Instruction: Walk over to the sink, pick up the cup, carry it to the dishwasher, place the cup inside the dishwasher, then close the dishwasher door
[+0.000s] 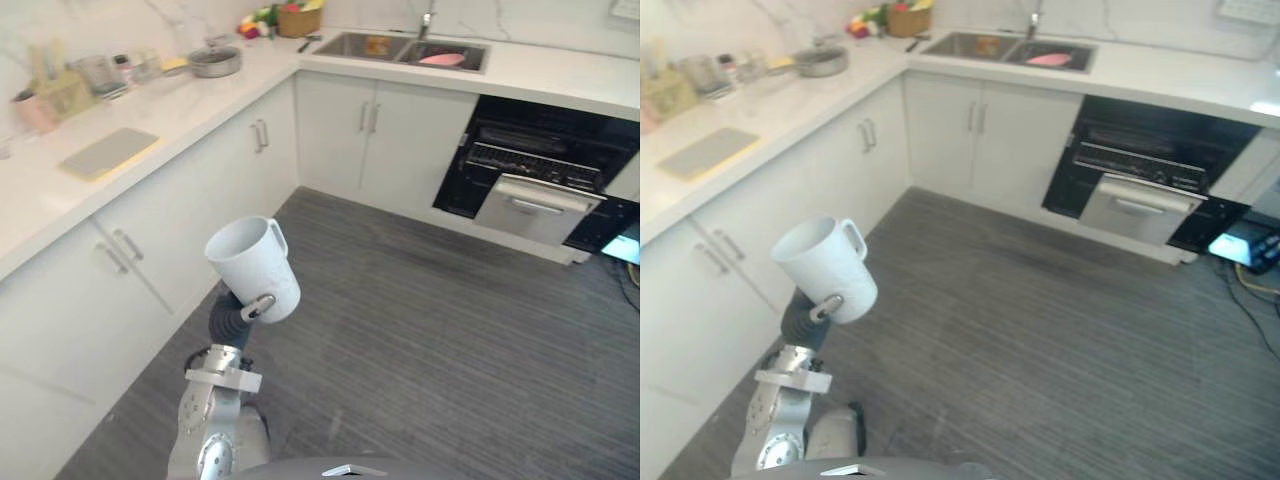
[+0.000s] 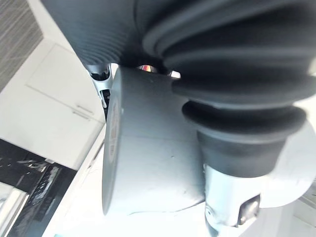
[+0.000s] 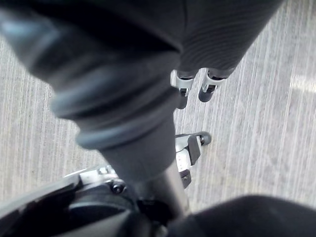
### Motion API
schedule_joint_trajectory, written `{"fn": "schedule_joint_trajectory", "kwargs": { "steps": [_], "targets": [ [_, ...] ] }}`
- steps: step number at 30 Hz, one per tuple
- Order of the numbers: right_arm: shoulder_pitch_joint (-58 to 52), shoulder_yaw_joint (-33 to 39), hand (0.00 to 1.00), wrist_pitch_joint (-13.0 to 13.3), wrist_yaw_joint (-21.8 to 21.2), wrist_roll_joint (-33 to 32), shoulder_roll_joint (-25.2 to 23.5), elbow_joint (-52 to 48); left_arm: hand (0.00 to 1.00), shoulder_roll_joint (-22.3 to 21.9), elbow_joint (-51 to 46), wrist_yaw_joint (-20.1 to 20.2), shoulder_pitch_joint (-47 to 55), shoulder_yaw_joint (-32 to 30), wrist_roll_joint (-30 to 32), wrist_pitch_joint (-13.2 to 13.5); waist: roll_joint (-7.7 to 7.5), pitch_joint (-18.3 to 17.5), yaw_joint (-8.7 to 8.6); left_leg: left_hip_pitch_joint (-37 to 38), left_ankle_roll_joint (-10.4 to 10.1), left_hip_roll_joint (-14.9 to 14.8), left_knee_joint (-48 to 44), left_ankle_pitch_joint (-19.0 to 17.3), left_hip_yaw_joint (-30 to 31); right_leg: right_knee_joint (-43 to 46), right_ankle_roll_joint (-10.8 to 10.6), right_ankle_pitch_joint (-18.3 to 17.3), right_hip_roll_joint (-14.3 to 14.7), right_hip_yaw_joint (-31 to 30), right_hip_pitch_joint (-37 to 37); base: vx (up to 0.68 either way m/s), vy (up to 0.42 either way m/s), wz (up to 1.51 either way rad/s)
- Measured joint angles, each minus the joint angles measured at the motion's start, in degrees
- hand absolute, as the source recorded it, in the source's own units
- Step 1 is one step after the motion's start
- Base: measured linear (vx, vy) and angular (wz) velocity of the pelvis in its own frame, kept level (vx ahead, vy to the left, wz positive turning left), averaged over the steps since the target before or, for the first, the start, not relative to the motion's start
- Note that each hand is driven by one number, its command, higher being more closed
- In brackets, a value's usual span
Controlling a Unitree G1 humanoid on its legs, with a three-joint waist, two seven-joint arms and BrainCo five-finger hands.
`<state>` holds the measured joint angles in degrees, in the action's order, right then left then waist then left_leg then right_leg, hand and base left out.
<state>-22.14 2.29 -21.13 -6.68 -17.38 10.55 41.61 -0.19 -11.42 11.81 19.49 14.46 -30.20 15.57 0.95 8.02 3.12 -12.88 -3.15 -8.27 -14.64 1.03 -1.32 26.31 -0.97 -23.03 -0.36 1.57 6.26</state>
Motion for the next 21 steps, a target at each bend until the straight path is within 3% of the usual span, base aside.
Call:
{"fn": "schedule_joint_trajectory", "kwargs": {
  "steps": [1,2,4,6,7,9,10,11,13,16,18,19,21],
  "targets": [
    [0.0,0.02,0.0,0.0,0.01,0.0,-0.12,0.53,1.0,0.1,0.45,0.05,0.4,0.41,0.05,0.15,-0.45,-0.63,-0.03,0.27,-0.64,0.92,-0.34,2.8,0.13,0.35,-1.05,-0.78,-0.65,-1.08,0.14,0.47,0.319,-0.54],
    [0.09,1.16,0.0,0.55,0.66,-0.2,-1.3,2.28,1.0,0.94,1.43,0.21,-0.07,1.45,0.12,0.27,-2.41,-2.24,-0.67,0.32,-1.32,3.28,-2.7,0.79,-1.12,0.82,-2.27,-1.53,-3.3,-2.48,0.97,0.52,0.33,-0.11],
    [0.07,3.44,0.0,1.3,1.17,-0.68,-2.72,3.48,1.0,1.76,1.16,1.54,-1.27,2.49,0.1,0.64,-3.52,-2.47,-1.23,-0.8,0.1,4.82,-9.36,-4.57,-1.43,2.21,-4.66,-0.26,-5.21,-2.51,1.9,0.46,0.314,0.13],
    [0.05,7.26,0.0,3.42,1.93,-3.39,-4.99,6.17,1.0,3.76,1.02,2.97,-3.04,3.22,0.04,0.14,-6.12,-3.63,-1.3,0.51,1.63,7.46,-12.72,-10.12,-1.95,12.97,-7.21,1.88,-7.81,-2.5,-0.89,0.32,0.254,0.15],
    [0.11,8.72,0.0,4.63,1.88,-5.44,-5.98,7.65,1.0,5.17,0.98,3.59,-4.12,3.6,0.03,-0.34,-6.96,-4.13,-1.7,1.84,2.49,8.74,-12.73,-11.71,-2.32,21.0,-7.12,5.82,-9.07,-2.58,-4.42,0.31,0.222,0.16],
    [1.89,9.76,0.0,6.22,1.66,-8.25,-7.42,9.98,1.0,7.26,0.69,4.81,-5.52,4.44,0.07,-2.0,-7.01,-4.48,-2.3,8.66,4.27,9.67,-9.19,-13.58,-2.73,33.87,-3.92,21.7,-11.87,-0.96,-9.67,0.33,0.208,-0.14],
    [2.5,10.1,0.0,7.36,1.31,-8.17,-7.5,10.77,1.0,7.45,0.3,5.02,-5.61,4.76,0.25,-2.01,-6.51,-4.61,-2.43,12.51,4.74,9.25,-6.09,-13.87,-3.78,38.15,-0.67,18.12,-12.64,0.16,-12.8,0.29,0.199,-0.36],
    [2.56,10.01,0.0,7.82,0.65,-8.11,-7.49,10.88,1.0,7.53,-0.02,4.93,-5.92,4.92,0.6,-2.02,-6.37,-4.69,-2.99,13.87,4.81,8.99,-4.74,-13.88,-4.11,38.9,-0.33,16.17,-12.69,0.93,-14.69,0.29,0.186,-0.29],
    [3.56,10.25,0.0,9.19,-0.7,-8.22,-7.8,11.01,1.0,8.22,-1.47,4.83,-8.12,6.06,0.82,-2.84,-5.62,-4.47,-4.64,17.28,4.23,7.64,-0.58,-13.38,-5.16,32.25,-0.56,10.45,-11.39,5.08,-21.13,0.26,0.094,-0.22],
    [3.32,11.32,0.0,9.8,-1.85,-8.1,-7.85,9.34,1.0,8.18,-1.8,4.88,-10.92,7.02,0.73,-4.49,-3.91,-3.98,-5.16,21.15,2.72,4.95,1.11,-14.2,-6.51,15.41,-1.05,8.95,-9.22,10.76,-21.72,0.01,-0.01,-0.3],
    [2.93,12.01,0.0,9.61,-2.05,-8.1,-7.82,8.56,1.0,8.15,-3.45,5.35,-13.44,7.96,0.56,-5.9,-2.33,-3.09,-5.64,23.23,-0.6,1.57,-0.47,-16.68,-7.14,-2.33,-1.05,14.02,-5.93,11.49,-20.72,-0.02,-0.039,-0.17],
    [2.78,12.0,0.0,9.6,-2.03,-8.08,-7.8,8.43,1.0,8.13,-4.01,5.64,-13.86,8.31,0.56,-5.92,-2.11,-2.95,-5.83,23.71,-1.08,0.92,-1.09,-17.65,-7.23,-5.19,-1.38,15.9,-5.57,10.92,-20.44,0.07,-0.05,-0.01],
    [1.97,11.36,0.0,9.36,-1.93,-6.9,-7.97,8.05,1.0,7.87,-6.08,6.19,-14.04,9.29,0.6,-5.52,-2.35,-2.74,-5.97,25.89,-2.59,-0.56,-4.07,-23.77,-7.92,-9.42,-2.12,23.54,-5.65,8.39,-19.68,0.23,-0.149,-0.06]
  ]
}}
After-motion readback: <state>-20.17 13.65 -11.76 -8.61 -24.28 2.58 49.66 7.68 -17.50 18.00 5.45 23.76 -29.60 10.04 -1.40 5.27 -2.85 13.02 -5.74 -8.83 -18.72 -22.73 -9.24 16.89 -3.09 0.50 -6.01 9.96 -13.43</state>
